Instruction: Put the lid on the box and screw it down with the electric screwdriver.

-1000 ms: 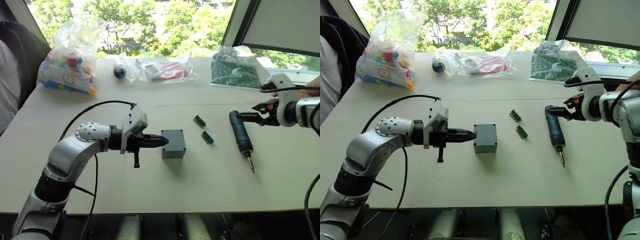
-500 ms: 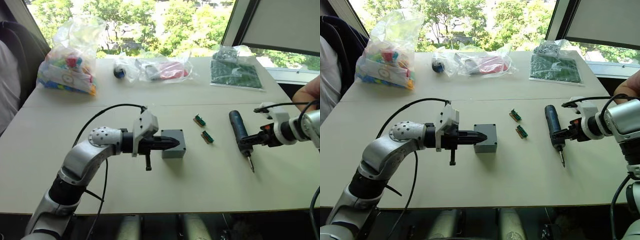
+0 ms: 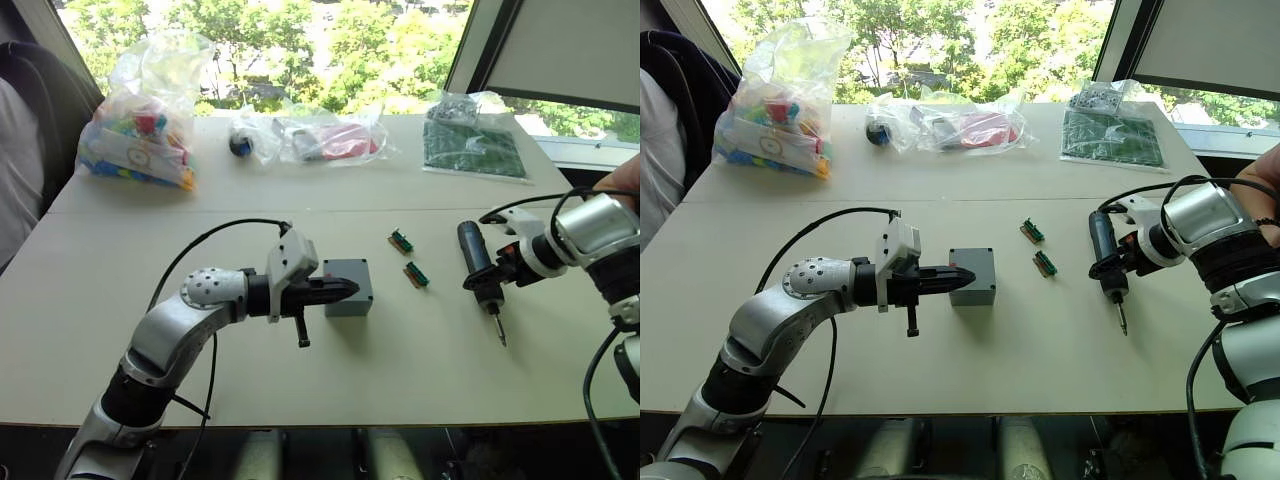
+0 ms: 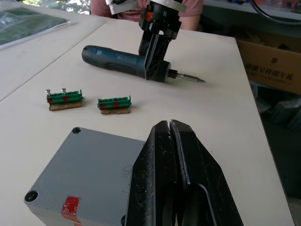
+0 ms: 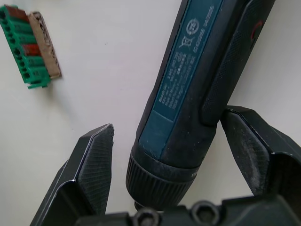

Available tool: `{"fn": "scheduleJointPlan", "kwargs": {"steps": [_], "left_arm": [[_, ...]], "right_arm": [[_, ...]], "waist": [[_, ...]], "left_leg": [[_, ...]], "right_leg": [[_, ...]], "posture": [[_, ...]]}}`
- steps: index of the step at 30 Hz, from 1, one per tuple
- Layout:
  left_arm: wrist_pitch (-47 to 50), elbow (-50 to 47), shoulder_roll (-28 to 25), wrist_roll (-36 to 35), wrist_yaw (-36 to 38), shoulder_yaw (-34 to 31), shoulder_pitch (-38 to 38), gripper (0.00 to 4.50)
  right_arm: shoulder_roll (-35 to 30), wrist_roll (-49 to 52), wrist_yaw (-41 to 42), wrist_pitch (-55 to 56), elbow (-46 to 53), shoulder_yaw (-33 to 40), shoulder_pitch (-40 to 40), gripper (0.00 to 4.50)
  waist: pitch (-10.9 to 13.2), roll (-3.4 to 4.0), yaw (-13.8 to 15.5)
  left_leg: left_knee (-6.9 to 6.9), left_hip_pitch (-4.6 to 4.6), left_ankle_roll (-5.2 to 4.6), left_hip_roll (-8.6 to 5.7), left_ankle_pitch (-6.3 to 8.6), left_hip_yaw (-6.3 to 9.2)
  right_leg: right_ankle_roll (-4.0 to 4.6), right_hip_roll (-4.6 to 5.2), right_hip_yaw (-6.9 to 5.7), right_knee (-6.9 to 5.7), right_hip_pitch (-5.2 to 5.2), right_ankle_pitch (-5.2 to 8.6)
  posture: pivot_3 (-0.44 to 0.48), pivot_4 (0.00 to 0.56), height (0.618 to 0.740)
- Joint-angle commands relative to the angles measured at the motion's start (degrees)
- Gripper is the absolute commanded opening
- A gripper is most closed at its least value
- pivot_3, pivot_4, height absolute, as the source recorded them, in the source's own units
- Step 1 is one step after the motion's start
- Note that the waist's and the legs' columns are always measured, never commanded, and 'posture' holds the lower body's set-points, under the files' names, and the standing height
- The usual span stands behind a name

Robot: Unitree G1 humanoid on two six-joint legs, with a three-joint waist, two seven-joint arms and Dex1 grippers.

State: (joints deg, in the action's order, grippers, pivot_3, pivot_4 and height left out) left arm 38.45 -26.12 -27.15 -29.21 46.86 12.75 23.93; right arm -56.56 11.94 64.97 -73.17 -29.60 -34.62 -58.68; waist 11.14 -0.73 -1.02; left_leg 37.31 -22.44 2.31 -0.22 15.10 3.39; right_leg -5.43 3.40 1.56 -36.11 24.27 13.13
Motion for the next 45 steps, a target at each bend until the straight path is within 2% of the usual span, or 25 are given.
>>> {"fn": "scheduleJointPlan", "kwargs": {"steps": [1, 4, 12, 15, 18, 20, 22, 25, 27, 30, 34, 38, 41, 45], "left_arm": [[-0.57, -2.44, 0.53, -0.01, -1.39, -0.23, -0.4, 0.0], [-0.65, -2.43, 0.56, -0.03, -1.77, -0.25, -0.6, 0.0], [-1.06, -0.95, 0.44, 0.11, -1.72, -0.4, 0.28, 0.0], [-1.35, 0.54, 0.26, 0.31, -1.27, -0.72, 0.8, 0.0], [-1.46, 2.33, -0.07, -0.17, -0.57, -1.86, 1.25, 0.0], [-1.24, 4.03, -0.08, -1.2, 0.09, -3.22, 1.95, 0.0], [-0.96, 5.99, -0.32, -2.09, 1.09, -4.33, 3.21, 0.0], [-0.46, 8.41, -0.98, -2.8, 2.6, -5.44, 4.85, 0.0], [-0.14, 10.45, -1.99, -2.52, 4.02, -5.34, 6.17, 0.0], [-0.05, 12.76, -3.33, -2.01, 5.95, -4.97, 7.61, 0.0], [0.84, 14.95, -3.44, -1.73, 7.03, -4.22, 9.9, 0.0], [0.9, 16.38, -3.89, -0.46, 8.58, -2.73, 11.2, 0.0], [-0.48, 19.16, -3.16, 2.64, 9.19, 0.37, 13.09, 0.0], [-3.59, 22.28, -2.6, 6.62, 9.89, 3.13, 13.44, 0.0]], "right_arm": [[0.75, -3.27, 2.42, 2.58, -2.22, -2.12, -1.43, 2.81], [1.35, -5.32, 4.22, 3.99, -3.17, -3.69, -1.08, 1.86], [3.41, -10.54, 4.77, 8.68, -10.43, -2.22, -1.93, 1.78], [5.03, -9.6, 0.28, 10.24, -17.9, 5.75, -8.47, 1.78], [6.74, -6.85, -5.73, 10.35, -24.42, 15.21, -16.01, 1.78], [7.31, -3.84, -10.46, 9.87, -27.3, 23.21, -20.56, 1.78], [8.01, 2.12, -14.44, 9.32, -26.85, 34.39, -22.92, 1.78], [11.74, 11.67, -18.83, 12.35, -14.48, 51.02, -18.05, 1.78], [20.27, 18.16, -25.79, 19.27, 3.96, 62.97, -9.38, 1.78], [30.45, 24.88, -33.53, 16.32, 22.7, 67.72, -0.91, 1.78], [39.61, 31.72, -38.24, 16.09, 37.28, 66.77, 7.64, 1.78], [44.35, 35.06, -40.41, 18.21, 44.1, 64.08, 13.75, 1.78], [45.16, 34.25, -38.33, 20.55, 49.14, 58.21, 20.99, 1.78], [44.14, 33.36, -37.94, 22.84, 51.33, 53.13, 24.66, 1.78]], "waist": [[0.0, 0.0, -0.01], [-0.01, -0.01, -0.03], [-0.13, -0.2, -0.03], [-0.13, -0.21, -0.21], [0.03, 0.14, -0.23], [0.08, 0.25, -0.28], [0.08, 0.26, -0.17], [0.08, 0.26, -0.04], [0.02, 0.14, -0.16], [0.03, 0.25, -0.05], [0.05, 0.29, 0.36], [0.04, 0.28, 0.09], [0.01, 0.25, 0.04], [0.03, 0.27, -0.79]], "left_leg": [[0.0, 0.0, 0.0, 0.0, 0.0, 0.0], [0.0, 0.02, 0.0, 0.0, 0.0, 0.02], [0.09, 0.09, 0.01, 0.0, 0.0, 0.03], [0.17, 0.16, 0.01, 0.0, 0.0, 0.02], [0.21, 0.04, 0.06, -0.07, -0.03, -0.08], [0.04, -0.03, 0.08, -0.07, -0.04, -0.14], [-0.19, -0.05, 0.09, -0.04, -0.05, -0.09], [-0.32, -0.08, 0.08, 0.06, -0.05, 0.08], [-0.34, -0.07, 0.05, 0.07, -0.03, 0.07], [-0.3, -0.1, 0.04, 0.06, -0.02, 0.06], [-0.13, -0.16, 0.09, 0.01, -0.05, 0.1], [-0.01, -0.16, 0.12, -0.06, -0.08, 0.02], [-0.09, 0.03, 0.12, -0.04, -0.08, 0.1], [-0.13, 0.02, 0.12, -0.01, -0.08, 0.05]], "right_leg": [[0.0, 0.0, 0.0, -0.01, 0.0, 0.0], [-0.01, -0.01, -0.01, -0.03, 0.0, 0.0], [0.01, -0.01, -0.02, 0.0, -0.18, 0.0], [0.05, 0.0, -0.02, 0.02, -0.31, -0.01], [0.05, 0.11, 0.02, -0.01, -0.13, -0.06], [-0.05, 0.1, 0.07, -0.03, 0.09, -0.12], [-0.05, 0.04, 0.06, -0.05, 0.22, -0.12], [-0.03, -0.13, -0.05, 0.0, 0.22, -0.09], [-0.05, -0.14, -0.03, 0.03, 0.19, -0.08], [-0.09, -0.08, -0.01, -0.06, 0.21, -0.08], [-0.1, 0.0, -0.05, -0.13, 0.19, -0.1], [-0.18, 0.09, 0.02, -0.11, 0.15, -0.15], [-0.18, 0.01, -0.03, -0.09, -0.01, -0.14], [-0.17, -0.04, 0.04, -0.11, 0.06, -0.14]], "posture": [[0.0, 0.15, 0.74], [0.0, 0.15, 0.74], [0.0, 0.15, 0.74], [0.0, 0.15, 0.74], [0.0, 0.15, 0.74], [0.0, 0.15, 0.74], [0.0, 0.15, 0.74], [0.0, 0.15, 0.74], [0.0, 0.15, 0.74], [0.0, 0.15, 0.74], [0.0, 0.15, 0.74], [0.0, 0.15, 0.74], [0.0, 0.15, 0.74], [0.0, 0.15, 0.74]]}}
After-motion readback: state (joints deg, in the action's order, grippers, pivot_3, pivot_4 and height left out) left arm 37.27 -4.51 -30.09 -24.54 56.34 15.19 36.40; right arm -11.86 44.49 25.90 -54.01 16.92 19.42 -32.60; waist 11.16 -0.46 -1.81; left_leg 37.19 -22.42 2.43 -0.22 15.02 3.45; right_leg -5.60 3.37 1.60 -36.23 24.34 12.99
